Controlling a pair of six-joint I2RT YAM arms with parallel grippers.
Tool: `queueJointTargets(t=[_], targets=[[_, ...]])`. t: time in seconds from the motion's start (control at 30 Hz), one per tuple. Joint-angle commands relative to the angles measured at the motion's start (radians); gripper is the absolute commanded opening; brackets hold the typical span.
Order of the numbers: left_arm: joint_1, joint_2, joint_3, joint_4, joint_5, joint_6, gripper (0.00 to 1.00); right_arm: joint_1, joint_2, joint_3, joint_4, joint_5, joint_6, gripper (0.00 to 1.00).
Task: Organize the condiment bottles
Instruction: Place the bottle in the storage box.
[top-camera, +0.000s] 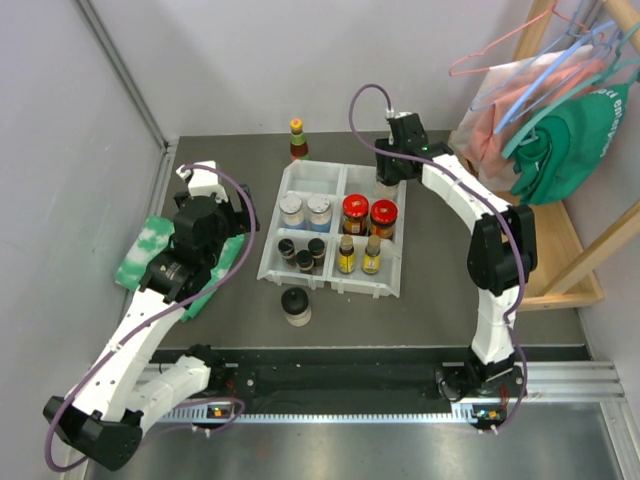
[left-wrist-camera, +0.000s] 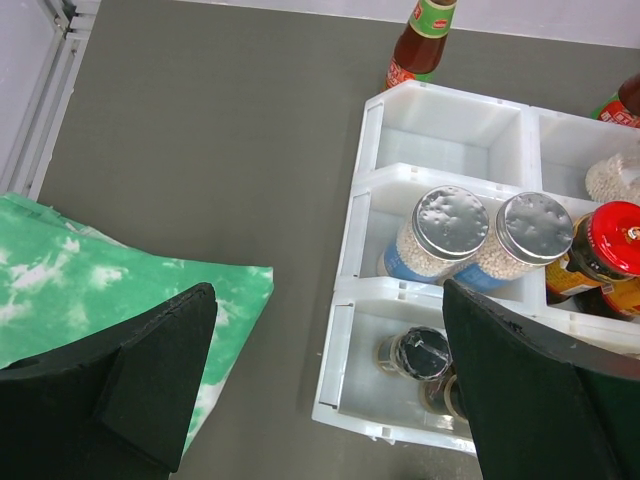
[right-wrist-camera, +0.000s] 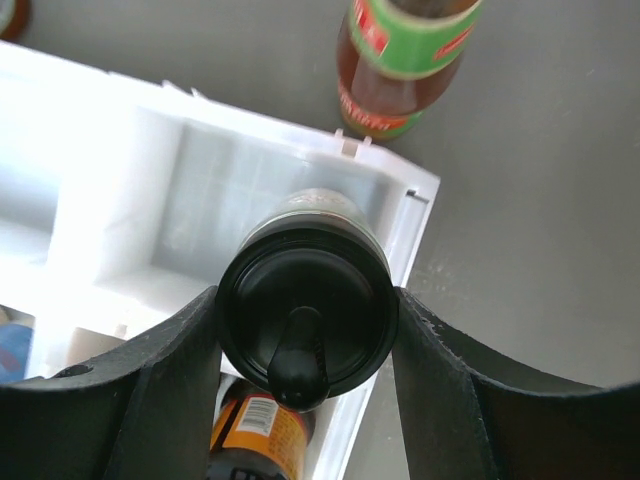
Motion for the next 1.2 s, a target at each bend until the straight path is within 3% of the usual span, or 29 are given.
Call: queueJointTargets(t=[0.0, 0.23, 0.43, 0.6, 0.87, 1.03, 1.17], targets=[[0.001, 0.008, -0.003, 0.048, 0.009, 0.015, 0.99, 0.015, 0.015, 0.085, 0.033, -0.019, -0.016, 0.0], [0.001, 0.011, -0.002, 0.042, 0.026, 0.016, 0.99, 0.024, 0.078, 0.107, -0.003, 0.002, -0.019, 0.0], [0.001, 0.037, 0.003, 0.035, 0.08, 0.03, 0.99, 0.031, 0.099, 0.105, -0.023, 0.066, -0.022, 0.22], [0.001, 0.074, 0.026, 0.007, 0.135, 0.033, 0.99, 0.031, 0.107, 0.115, -0.039, 0.089, -0.015, 0.53], [0.001, 0.063, 0.047, -0.033, 0.236, 0.064, 0.99, 0.032, 0.105, 0.17, -0.084, 0.093, 0.007, 0.88], [0.0, 0.071, 0.082, -0.137, 0.301, 0.05, 0.99, 0.032, 0.04, 0.182, -0.118, 0.1, 0.016, 0.99], [0.001, 0.085, 0.113, -0.264, 0.377, 0.035, 0.99, 0.032, -0.084, 0.107, -0.125, 0.134, 0.031, 0.99]])
